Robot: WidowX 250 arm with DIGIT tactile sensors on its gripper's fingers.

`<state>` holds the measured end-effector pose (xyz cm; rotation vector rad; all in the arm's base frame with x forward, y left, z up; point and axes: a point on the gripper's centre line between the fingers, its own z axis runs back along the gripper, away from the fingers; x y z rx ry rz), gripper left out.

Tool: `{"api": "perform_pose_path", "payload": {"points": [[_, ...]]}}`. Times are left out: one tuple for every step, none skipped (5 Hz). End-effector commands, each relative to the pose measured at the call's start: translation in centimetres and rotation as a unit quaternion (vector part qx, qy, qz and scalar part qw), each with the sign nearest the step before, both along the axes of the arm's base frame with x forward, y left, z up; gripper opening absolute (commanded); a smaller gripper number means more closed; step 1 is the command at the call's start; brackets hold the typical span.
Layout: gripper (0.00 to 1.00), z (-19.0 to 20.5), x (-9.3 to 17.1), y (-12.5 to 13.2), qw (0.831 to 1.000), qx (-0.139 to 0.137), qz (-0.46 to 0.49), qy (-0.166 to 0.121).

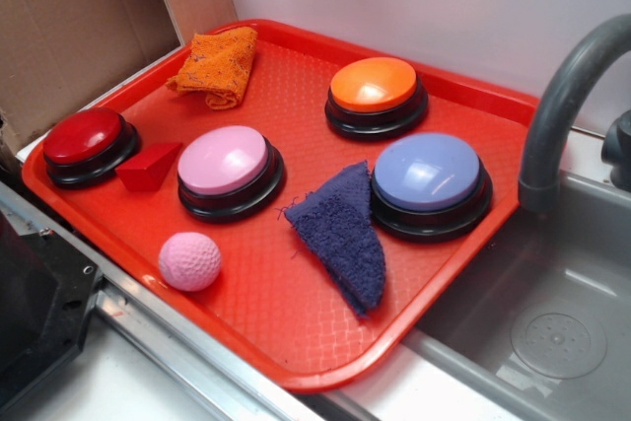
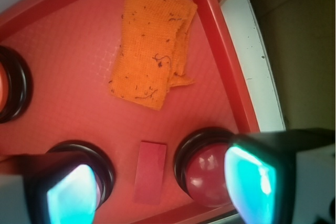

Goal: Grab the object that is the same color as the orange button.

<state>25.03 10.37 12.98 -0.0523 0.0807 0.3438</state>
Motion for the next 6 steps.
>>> {"api": "perform_pose_path", "payload": {"points": [[1.0,-0.9,3.9,-1.6,0.984,0.043,0.172,-0.018],[1.0,-3.3,5.8,-0.8,0.987,0.028,0.16,0.003],[1.0,-7.1,7.2,1.6,0.995,-0.035,0.089,0.005],[1.0,-9.1,8.1,2.2,0.996,-0.076,0.049,0.003],[1.0,-10.7,8.1,2.3,0.996,-0.078,0.04,0.02],[0.0,-12.6,7.3,2.5,0.996,-0.075,0.027,0.031]]}}
